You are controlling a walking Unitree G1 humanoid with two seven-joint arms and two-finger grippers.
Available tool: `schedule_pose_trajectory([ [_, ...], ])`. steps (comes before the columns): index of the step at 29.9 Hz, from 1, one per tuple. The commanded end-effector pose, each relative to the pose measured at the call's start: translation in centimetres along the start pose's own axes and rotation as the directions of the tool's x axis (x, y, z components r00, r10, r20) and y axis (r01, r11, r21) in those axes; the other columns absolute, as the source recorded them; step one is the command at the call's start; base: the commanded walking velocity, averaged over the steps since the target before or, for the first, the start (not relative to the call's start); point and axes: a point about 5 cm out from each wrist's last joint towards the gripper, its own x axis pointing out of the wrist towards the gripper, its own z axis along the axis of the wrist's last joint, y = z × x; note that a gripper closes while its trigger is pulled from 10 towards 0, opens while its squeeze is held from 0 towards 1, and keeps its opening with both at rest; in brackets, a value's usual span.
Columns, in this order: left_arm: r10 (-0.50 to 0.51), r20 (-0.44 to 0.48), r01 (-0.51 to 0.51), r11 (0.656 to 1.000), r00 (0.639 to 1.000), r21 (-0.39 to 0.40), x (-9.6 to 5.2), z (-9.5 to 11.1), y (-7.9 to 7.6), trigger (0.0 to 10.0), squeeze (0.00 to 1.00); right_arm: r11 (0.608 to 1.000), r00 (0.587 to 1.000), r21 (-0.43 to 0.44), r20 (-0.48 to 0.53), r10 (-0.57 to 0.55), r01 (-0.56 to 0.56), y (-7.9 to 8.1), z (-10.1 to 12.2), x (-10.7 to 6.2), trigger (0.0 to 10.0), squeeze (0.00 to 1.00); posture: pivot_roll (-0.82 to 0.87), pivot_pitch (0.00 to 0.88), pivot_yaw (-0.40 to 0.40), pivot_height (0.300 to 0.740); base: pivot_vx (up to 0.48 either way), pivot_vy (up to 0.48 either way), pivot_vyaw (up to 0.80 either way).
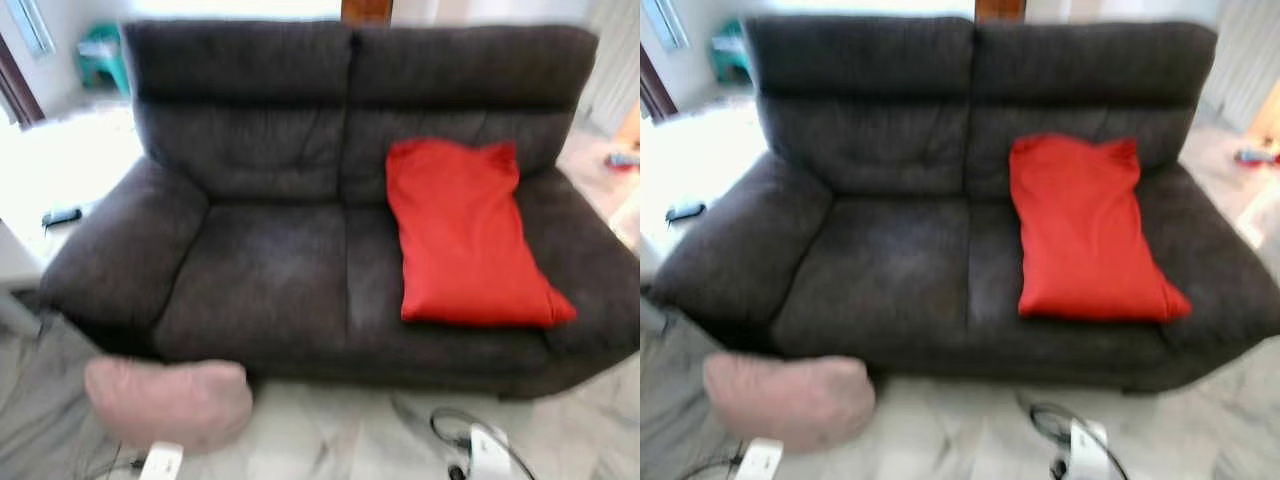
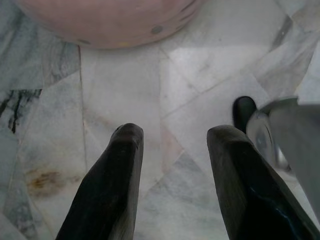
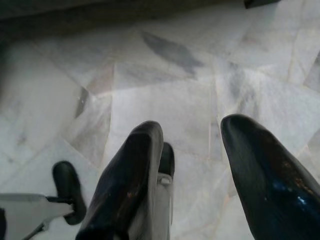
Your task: Move the pillow to the sofa from floor
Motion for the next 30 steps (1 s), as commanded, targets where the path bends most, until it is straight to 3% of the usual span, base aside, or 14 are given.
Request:
schedule_pose_trajectory([
  [1,0.016,-0.009,-0.016,1.000,1.000,0.006,-0.1,-0.2,0.6,10.0,0.00,1.000,1.000,0.007,0.003,0.019,-0.019,0.8,0.2,0.1,10.0,0.00,0.11,0.000,0.009,0.740,0.000,0.334,0.00],
  [30,0.034,-0.017,-0.034,0.999,0.999,0.005,-0.3,-0.7,1.8,10.0,0.00,1.000,1.000,0.019,-0.016,0.023,-0.023,0.8,-0.3,0.0,10.0,0.00,0.11,0.000,0.017,0.740,0.000,0.332,0.00],
])
